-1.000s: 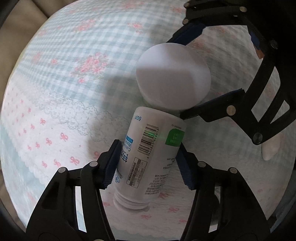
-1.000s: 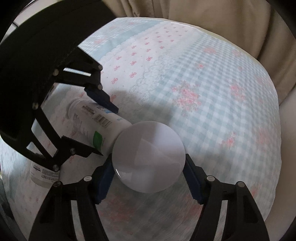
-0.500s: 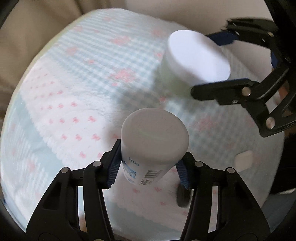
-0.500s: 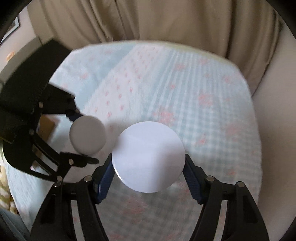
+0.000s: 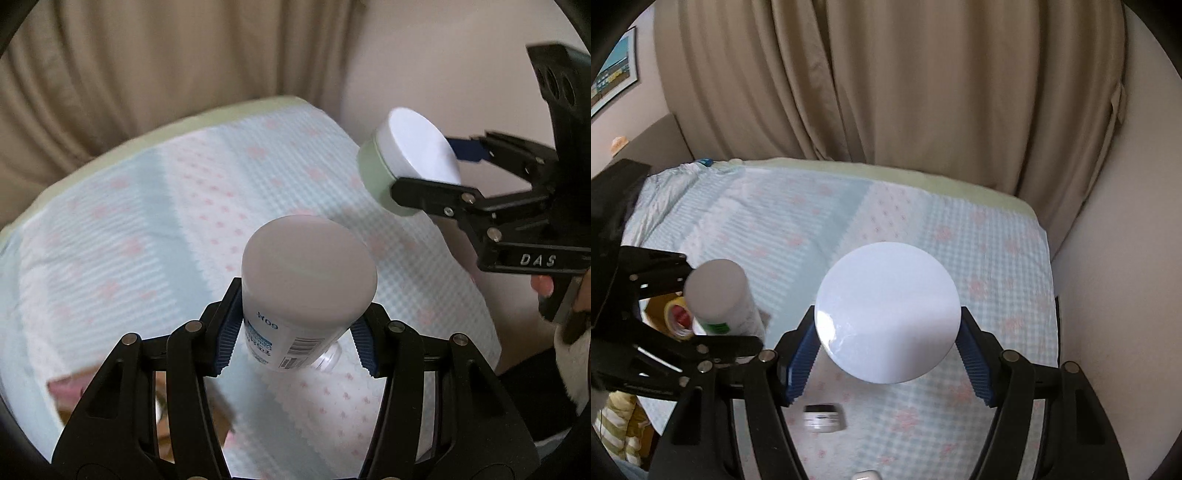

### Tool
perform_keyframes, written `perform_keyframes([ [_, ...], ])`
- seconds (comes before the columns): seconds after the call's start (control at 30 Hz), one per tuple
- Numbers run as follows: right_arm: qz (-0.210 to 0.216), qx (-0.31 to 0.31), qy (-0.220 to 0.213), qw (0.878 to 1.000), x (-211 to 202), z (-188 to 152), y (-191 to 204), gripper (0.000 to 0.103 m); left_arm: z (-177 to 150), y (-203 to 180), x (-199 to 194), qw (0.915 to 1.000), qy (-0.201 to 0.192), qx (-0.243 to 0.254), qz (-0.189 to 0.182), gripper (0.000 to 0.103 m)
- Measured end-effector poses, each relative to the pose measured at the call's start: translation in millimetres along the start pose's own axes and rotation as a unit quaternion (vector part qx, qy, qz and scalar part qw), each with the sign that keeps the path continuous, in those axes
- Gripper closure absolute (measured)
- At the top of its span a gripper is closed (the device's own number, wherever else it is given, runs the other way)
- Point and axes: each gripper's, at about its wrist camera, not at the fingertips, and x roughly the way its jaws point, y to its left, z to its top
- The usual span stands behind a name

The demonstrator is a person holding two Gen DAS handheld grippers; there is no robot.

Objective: Organize rigid objects
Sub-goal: 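Carry the pill bottle and white round container over the cardboard box with both tools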

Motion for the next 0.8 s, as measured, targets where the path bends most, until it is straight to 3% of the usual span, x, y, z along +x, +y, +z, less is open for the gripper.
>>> perform_keyframes([
  [0.17, 0.023, -0.026, -0.025, 0.999, -24.0, 13.0, 49.7, 0.037, -28.0, 35.6, -50.1, 0.9965, -0.022, -0.066, 0.046, 0.053],
  [0.4, 0.057, -0.055, -0.026, 0.997, -30.2, 8.7, 128.1, 0.037, -86.8, 96.5, -111.0, 0.9881, -0.032, -0.116, 0.096, 0.053],
  [0.6, 0.075, -0.055, -0.012, 0.996, -22.7, 2.5, 194.2, 0.037, -133.6, 155.1, -148.6, 0.9852, -0.029, -0.128, 0.11, 0.053],
  [0.8, 0.058, -0.042, 0.019, 0.997, 3.3, -2.2, 256.0, 0.037, -177.0, 222.6, -150.0, 0.9864, -0.009, -0.142, 0.082, 0.053],
])
